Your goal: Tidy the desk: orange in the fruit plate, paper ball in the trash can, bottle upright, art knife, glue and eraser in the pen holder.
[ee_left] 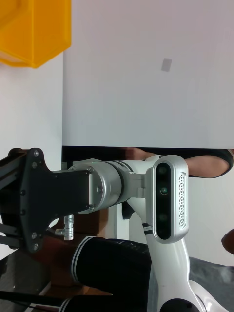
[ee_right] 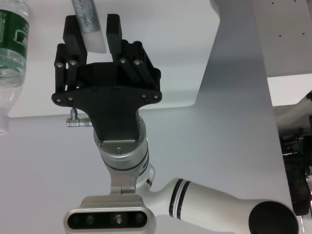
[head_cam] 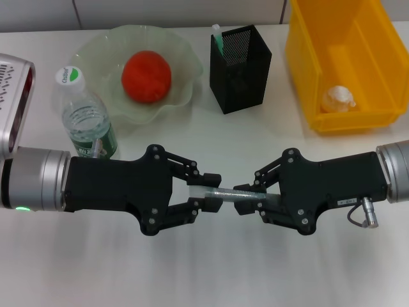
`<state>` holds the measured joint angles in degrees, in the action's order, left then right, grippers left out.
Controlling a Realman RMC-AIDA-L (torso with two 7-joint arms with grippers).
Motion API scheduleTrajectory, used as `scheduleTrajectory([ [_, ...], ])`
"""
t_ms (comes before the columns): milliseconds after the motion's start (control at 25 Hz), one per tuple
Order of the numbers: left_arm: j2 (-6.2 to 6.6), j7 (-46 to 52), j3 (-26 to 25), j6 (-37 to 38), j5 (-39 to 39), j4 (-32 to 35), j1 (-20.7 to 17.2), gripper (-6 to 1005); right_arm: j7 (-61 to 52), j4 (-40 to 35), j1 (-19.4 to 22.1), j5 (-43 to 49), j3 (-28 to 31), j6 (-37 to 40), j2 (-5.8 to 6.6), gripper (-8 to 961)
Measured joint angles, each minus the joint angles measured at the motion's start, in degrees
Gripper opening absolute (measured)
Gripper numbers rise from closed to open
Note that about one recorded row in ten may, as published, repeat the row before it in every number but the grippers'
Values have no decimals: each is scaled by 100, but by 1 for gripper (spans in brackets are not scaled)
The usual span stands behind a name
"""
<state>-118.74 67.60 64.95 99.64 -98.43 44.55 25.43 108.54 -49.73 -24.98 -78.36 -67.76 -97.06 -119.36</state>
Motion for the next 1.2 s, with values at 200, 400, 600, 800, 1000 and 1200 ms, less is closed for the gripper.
scheduleTrajectory([
  [200,0,4,32,-3,-10,0,20,265,-14,3,-4,7,-1,19,0,284],
  [400,7,12,34,-5,-41,-42,77,262,-47,-10,-8,7,-68,26,0,288],
  [600,19,11,32,-12,-45,-76,102,220,-49,-11,-7,-11,-74,11,0,292],
  [800,23,8,42,-39,-67,-78,102,185,-51,-17,-6,-17,-78,7,0,296],
  [1000,27,8,45,-49,-108,-78,107,184,-52,-2,-8,-25,-79,1,0,300],
  [1200,27,13,45,-49,-116,-71,121,185,-69,0,-4,-22,-79,-1,0,304],
])
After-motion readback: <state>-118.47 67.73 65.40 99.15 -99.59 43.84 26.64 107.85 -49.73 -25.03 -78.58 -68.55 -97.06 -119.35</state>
